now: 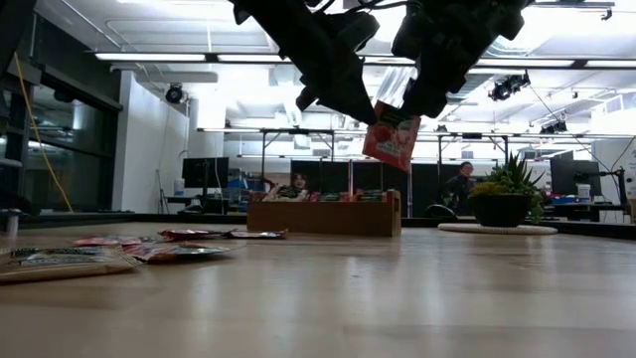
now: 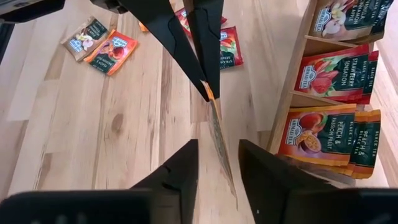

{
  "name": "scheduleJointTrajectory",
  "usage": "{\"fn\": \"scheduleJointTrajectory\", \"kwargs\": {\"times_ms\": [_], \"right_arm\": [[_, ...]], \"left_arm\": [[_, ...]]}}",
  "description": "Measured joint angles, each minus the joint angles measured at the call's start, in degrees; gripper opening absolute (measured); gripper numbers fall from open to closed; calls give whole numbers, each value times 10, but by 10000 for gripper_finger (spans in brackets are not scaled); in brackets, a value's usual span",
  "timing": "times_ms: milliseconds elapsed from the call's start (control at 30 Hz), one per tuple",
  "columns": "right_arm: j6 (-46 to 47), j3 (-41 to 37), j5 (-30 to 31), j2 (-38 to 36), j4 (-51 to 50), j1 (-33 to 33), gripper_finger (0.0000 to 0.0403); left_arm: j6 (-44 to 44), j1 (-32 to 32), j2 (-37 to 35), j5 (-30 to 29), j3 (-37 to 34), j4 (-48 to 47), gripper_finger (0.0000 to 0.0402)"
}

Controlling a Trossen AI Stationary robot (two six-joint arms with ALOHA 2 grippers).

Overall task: Pick & Place Tea
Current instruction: Put the orange tea bag into the right section of the wooden organizer

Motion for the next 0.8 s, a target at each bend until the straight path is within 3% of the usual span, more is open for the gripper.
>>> {"fn": "scheduleJointTrajectory", "kwargs": {"times_ms": [333,800], "right_arm": [[-5,0,0,0,0,0,8],[-9,0,16,0,3,0,1]], "left_arm": [[-4,0,0,-2,0,0,0],[0,0,0,-4,0,0,12]]}}
